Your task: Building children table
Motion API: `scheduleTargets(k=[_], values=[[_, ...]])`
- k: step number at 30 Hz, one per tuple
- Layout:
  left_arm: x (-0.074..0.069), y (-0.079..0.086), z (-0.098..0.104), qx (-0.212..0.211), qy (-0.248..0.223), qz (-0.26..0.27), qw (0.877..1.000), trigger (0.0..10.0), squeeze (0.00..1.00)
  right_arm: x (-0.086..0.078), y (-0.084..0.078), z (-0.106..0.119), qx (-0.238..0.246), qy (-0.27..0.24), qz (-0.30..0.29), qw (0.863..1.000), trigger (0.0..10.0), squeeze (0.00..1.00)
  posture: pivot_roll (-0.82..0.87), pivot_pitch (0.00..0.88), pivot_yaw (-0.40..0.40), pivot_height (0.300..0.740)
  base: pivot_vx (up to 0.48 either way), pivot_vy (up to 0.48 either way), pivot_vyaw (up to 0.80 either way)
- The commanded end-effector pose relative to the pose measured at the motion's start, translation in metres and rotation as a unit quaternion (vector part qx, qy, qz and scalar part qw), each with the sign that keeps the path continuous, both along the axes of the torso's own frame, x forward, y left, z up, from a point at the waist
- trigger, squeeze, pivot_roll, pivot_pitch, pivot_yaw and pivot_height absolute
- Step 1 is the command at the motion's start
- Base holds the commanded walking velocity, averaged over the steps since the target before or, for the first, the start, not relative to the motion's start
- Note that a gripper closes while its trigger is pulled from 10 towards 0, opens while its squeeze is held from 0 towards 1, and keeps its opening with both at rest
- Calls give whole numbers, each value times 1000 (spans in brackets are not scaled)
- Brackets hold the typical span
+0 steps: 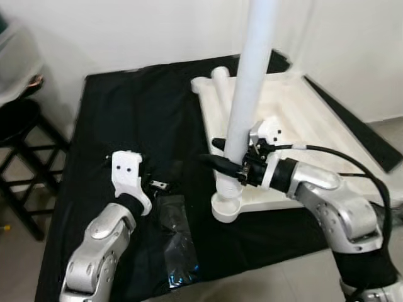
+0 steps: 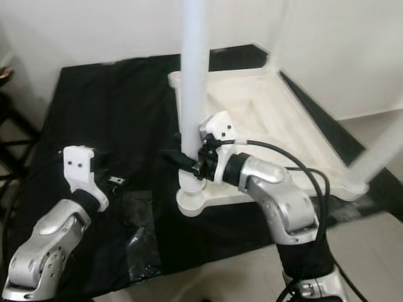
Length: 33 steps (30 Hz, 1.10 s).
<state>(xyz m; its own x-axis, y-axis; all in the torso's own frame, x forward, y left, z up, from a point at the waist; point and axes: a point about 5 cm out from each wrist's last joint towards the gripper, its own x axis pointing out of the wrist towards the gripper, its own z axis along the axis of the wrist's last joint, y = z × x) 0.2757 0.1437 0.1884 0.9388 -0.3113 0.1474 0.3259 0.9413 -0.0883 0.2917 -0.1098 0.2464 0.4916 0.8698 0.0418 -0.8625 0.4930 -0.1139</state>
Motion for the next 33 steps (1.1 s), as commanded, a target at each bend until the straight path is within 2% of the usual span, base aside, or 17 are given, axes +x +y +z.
scheduleTargets(k=[1, 9, 14, 19, 25, 33], values=[[-1, 5, -4, 3, 4, 8, 1000, 10000, 0, -6, 5, 0, 0, -7, 19, 1000, 10000, 0, -36, 160, 28, 740, 0, -450, 0], [1, 9, -4, -2, 7, 28, 1000, 10000, 0, -7, 11, -4, -8, -12, 17, 1000, 10000, 0, -36, 161, 27, 740, 0, -461, 0], [4, 16, -5, -9, 10, 61, 998, 10000, 0, -3, 12, -5, -1, -15, 6, 1000, 10000, 0, -37, 162, 23, 740, 0, 0, 0], [8, 33, -7, -9, 17, 118, 993, 10000, 0, -4, 15, -6, 1, -29, 6, 1000, 10000, 0, -37, 168, 21, 740, 0, 0, 793], [9, 42, -10, -12, 24, 148, 989, 10000, 0, -4, 18, -6, -2, -33, 15, 999, 10000, 0, -36, 173, 17, 740, 0, 0, 800], [6, 42, -13, -9, 26, 152, 988, 10000, 0, 11, 16, -3, -8, -41, 8, 999, 10000, 0, -33, 179, 12, 740, 0, 0, 800]])
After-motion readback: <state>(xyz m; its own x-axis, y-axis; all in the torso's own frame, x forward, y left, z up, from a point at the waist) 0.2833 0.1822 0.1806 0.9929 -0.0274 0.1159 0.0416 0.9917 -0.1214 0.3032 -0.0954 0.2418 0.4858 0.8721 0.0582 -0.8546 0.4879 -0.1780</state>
